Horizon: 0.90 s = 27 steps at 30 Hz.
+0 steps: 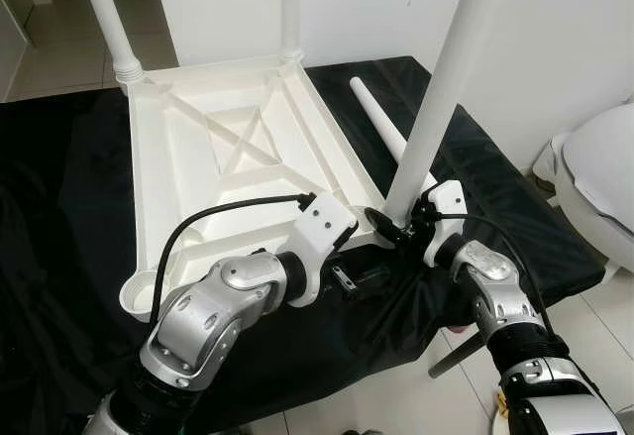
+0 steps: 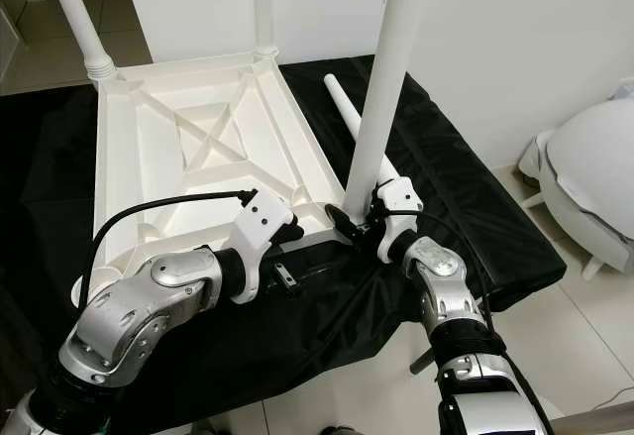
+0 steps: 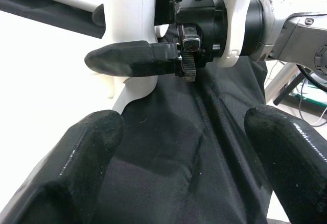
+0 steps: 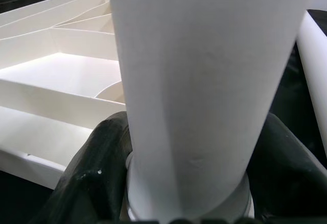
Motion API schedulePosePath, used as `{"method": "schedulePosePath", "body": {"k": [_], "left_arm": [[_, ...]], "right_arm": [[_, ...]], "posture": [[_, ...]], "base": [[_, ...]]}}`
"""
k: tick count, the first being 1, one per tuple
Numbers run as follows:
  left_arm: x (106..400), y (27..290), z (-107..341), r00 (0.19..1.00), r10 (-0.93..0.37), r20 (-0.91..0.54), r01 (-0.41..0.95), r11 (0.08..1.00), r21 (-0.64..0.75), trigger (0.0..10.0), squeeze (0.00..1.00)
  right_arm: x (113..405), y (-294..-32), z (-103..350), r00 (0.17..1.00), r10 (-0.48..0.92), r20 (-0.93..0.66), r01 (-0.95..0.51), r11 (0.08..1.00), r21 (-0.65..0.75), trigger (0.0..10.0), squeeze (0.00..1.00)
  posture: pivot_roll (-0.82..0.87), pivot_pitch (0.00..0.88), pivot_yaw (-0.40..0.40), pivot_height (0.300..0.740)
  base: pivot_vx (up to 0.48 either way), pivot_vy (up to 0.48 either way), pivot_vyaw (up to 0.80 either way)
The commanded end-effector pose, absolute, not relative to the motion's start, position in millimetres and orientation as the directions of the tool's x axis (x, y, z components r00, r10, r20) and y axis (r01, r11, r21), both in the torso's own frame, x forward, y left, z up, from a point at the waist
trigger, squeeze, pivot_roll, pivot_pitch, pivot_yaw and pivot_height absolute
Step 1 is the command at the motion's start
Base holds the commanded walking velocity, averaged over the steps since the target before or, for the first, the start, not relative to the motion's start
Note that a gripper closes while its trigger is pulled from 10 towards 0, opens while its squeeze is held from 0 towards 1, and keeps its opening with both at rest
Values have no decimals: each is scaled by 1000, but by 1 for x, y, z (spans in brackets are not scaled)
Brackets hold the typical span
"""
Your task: Building children table
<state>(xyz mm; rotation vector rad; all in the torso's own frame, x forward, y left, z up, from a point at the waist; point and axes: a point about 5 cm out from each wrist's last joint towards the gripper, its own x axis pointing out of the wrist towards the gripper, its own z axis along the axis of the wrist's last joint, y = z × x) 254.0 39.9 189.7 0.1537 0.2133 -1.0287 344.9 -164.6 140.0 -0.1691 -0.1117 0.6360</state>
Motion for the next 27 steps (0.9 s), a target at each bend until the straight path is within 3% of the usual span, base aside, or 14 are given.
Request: {"method": "schedulePosePath", "body": {"k": [1, 11, 17, 27], "left_arm": [[253, 41, 190, 499, -828, -255, 860, 510, 27, 10000, 0], [252, 41, 189, 500, -827, -256, 859, 512, 22, 10000, 0], [252, 39, 188, 493, -831, -257, 863, 505, 20, 10000, 0], [252, 38, 188, 488, -834, -258, 865, 501, 17, 10000, 0]], "right_arm": [[343, -166, 137, 810, 584, 61, -567, 805, -176, 0, 0], [335, -151, 133, 860, 495, 120, -482, 867, -122, 0, 0], [332, -130, 133, 949, 266, 169, -274, 961, 30, 0, 0], [339, -121, 128, 995, -36, 91, 30, 997, 66, 0, 0]], "posture": [[-9, 110, 3, 740], [-13, 112, 2, 740], [-19, 113, 6, 740], [-24, 112, 5, 740]], "base": [[0, 0, 0], [0, 0, 0], [0, 0, 0], [0, 0, 0]]}}
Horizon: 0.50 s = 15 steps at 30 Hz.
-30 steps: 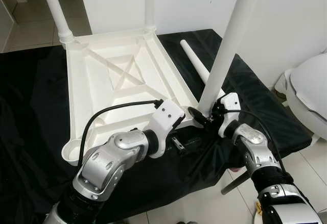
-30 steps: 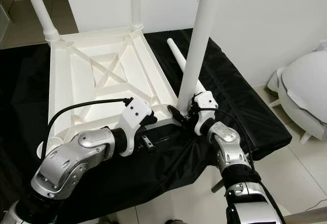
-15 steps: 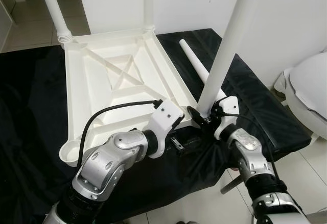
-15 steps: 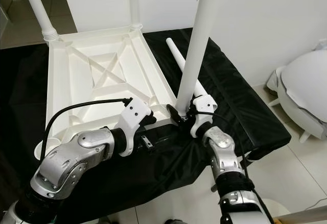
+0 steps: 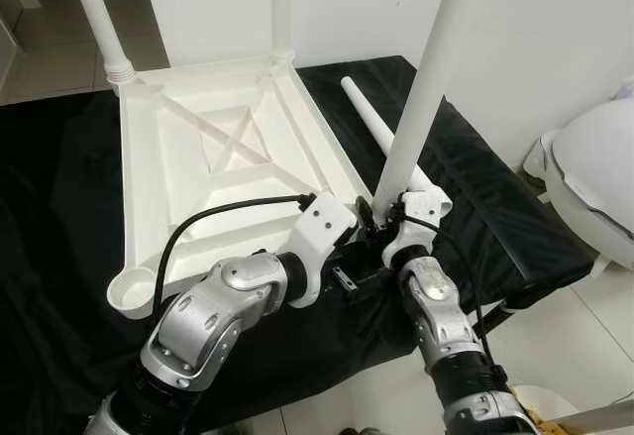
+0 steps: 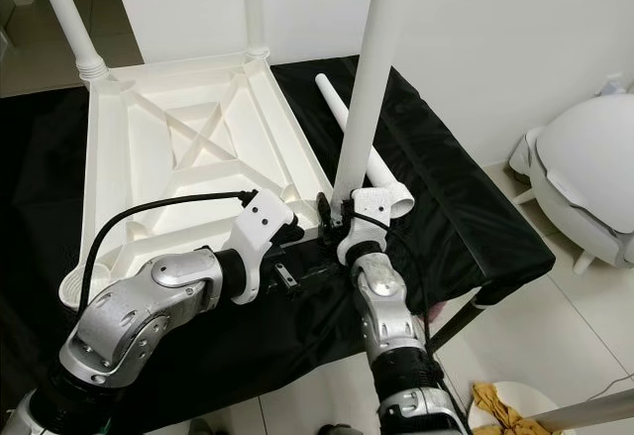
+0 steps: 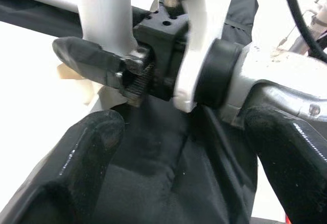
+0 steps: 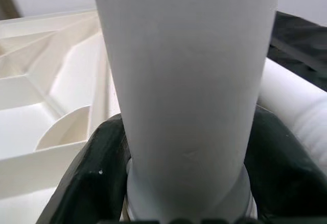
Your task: Building children table
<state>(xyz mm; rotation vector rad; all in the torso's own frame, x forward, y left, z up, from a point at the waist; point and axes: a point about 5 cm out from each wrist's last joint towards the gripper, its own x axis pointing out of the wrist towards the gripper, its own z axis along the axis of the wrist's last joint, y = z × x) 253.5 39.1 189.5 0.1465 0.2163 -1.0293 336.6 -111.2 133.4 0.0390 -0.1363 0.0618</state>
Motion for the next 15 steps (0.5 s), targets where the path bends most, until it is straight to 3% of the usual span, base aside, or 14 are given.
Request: {"method": "schedulePosePath", "body": {"k": [1, 12, 13, 15], "left_arm": [[252, 38, 188, 488, -834, -258, 865, 501, 17, 10000, 0], [252, 37, 188, 488, -835, -255, 865, 501, 17, 10000, 0], [253, 37, 188, 491, -833, -253, 864, 504, 17, 10000, 0], [253, 37, 188, 494, -832, -252, 862, 507, 17, 10000, 0]], "right_arm": [[339, -121, 128, 995, -36, 91, 30, 997, 66, 0, 0], [337, -109, 128, 996, -40, 75, 36, 998, 55, 0, 0], [336, -108, 129, 996, -4, 89, 0, 999, 52, 10000, 1000], [334, -112, 133, 992, 37, 121, -43, 998, 45, 10000, 1000]], "posture": [[-24, 112, 5, 740], [-21, 110, 0, 740], [-21, 107, -7, 740], [-23, 104, -6, 740]], "base": [[0, 0, 0], [0, 0, 0], [0, 0, 0], [0, 0, 0]]}}
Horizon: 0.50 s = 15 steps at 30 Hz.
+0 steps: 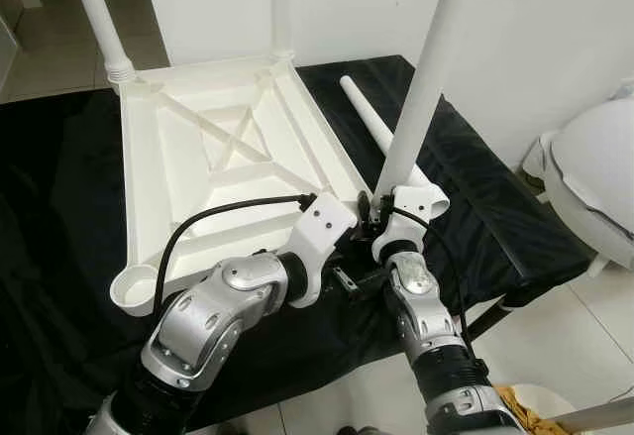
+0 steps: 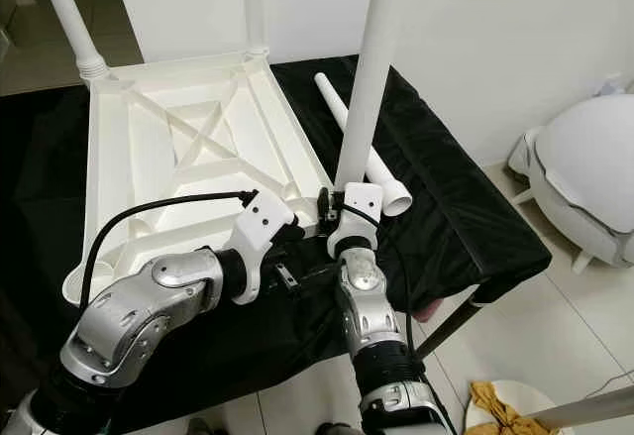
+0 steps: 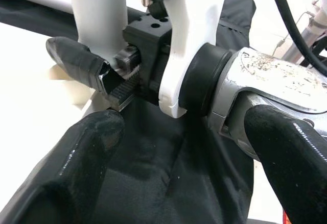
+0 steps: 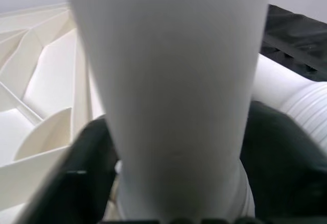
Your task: Building children table
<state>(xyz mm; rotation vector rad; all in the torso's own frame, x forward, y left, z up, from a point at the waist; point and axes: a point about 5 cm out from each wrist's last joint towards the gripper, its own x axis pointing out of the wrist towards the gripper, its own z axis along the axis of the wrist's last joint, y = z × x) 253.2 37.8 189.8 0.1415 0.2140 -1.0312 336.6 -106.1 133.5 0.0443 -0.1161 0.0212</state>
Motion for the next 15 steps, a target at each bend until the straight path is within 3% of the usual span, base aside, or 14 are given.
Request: {"method": "schedulePosePath", "body": {"k": [1, 6, 10, 12, 13, 15], "left_arm": [[253, 37, 188, 494, -832, -252, 862, 507, 17, 10000, 0], [253, 37, 188, 493, -833, -252, 863, 505, 18, 10000, 0], [252, 36, 188, 488, -835, -254, 866, 500, 19, 10000, 0], [252, 36, 188, 488, -835, -254, 866, 500, 19, 10000, 0], [252, 36, 188, 488, -835, -254, 866, 500, 20, 10000, 0], [253, 37, 188, 489, -834, -254, 865, 501, 21, 10000, 0]], "right_arm": [[334, -112, 133, 992, 37, 121, -43, 998, 45, 10000, 1000], [332, -118, 136, 986, 69, 149, -72, 997, 16, 10000, 1000], [331, -119, 136, 963, 211, 168, -203, 977, -62, 10000, 1000], [331, -119, 136, 963, 211, 168, -203, 977, -62, 10000, 1000], [331, -119, 137, 956, 239, 168, -231, 971, -66, 10000, 0], [332, -121, 139, 947, 274, 169, -264, 961, -78, 10000, 0]], "posture": [[-23, 104, -6, 740], [-28, 102, -7, 740], [-27, 98, -8, 740], [-27, 98, -8, 740], [-27, 96, -9, 740], [-24, 93, -10, 740]], "base": [[0, 0, 0], [0, 0, 0], [0, 0, 0], [0, 0, 0], [0, 0, 0], [0, 0, 0]]}}
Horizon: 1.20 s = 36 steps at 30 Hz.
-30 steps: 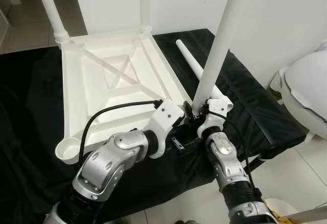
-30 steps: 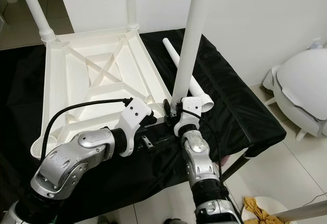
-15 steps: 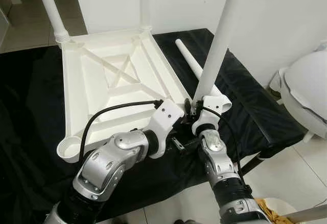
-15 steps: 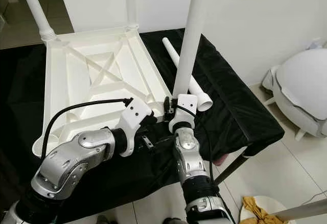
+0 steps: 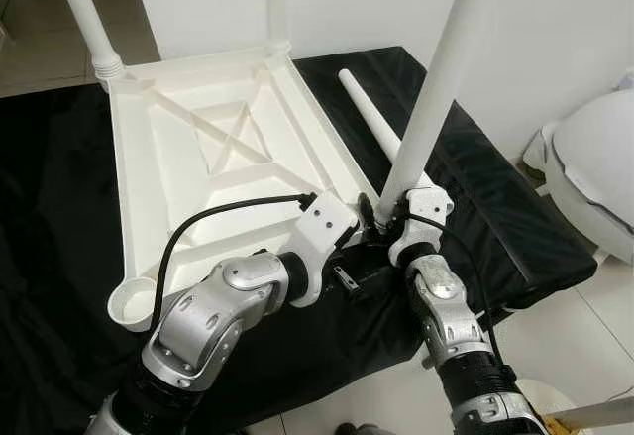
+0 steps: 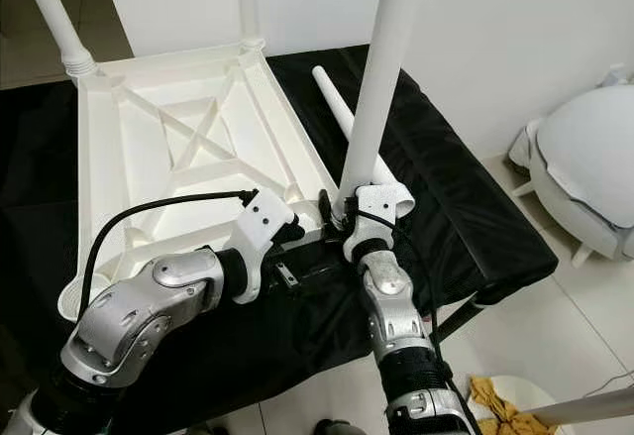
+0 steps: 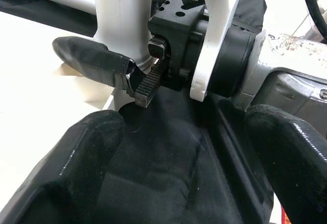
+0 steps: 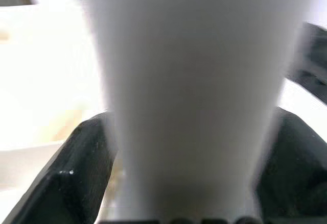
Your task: Building children table
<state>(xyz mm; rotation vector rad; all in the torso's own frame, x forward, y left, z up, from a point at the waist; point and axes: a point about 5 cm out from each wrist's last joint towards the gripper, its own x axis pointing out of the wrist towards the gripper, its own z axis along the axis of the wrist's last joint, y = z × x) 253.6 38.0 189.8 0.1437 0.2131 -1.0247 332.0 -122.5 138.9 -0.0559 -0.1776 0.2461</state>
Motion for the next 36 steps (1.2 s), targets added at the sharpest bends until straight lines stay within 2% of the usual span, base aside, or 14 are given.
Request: {"method": "schedulePosePath", "body": {"k": [1, 7, 21, 22, 36], "left_arm": [[253, 37, 188, 492, -833, -254, 864, 504, 23, 10000, 0], [253, 39, 187, 499, -828, -255, 860, 510, 26, 10000, 0], [253, 40, 187, 500, -826, -260, 859, 511, 29, 10000, 0], [253, 41, 188, 500, -826, -261, 859, 511, 31, 10000, 0], [254, 42, 189, 506, -823, -259, 855, 517, 29, 10000, 0]], "right_arm": [[333, -123, 141, 935, 311, 171, -300, 950, -90, 10000, 0], [337, -130, 148, 879, 452, 156, -428, 889, -165, 10000, 0], [340, -149, 153, 807, 581, 109, -550, 805, -223, 10000, 0], [342, -157, 152, 806, 585, 95, -557, 802, -214, 0, 0], [339, -167, 146, 799, 595, 93, -578, 801, -158, 0, 0]], "posture": [[-24, 93, -11, 740], [-15, 86, -15, 740], [-10, 86, -9, 740], [-9, 88, -7, 740], [-8, 101, 0, 740]], "base": [[0, 0, 0], [0, 0, 0], [0, 0, 0], [0, 0, 0], [0, 0, 0]]}}
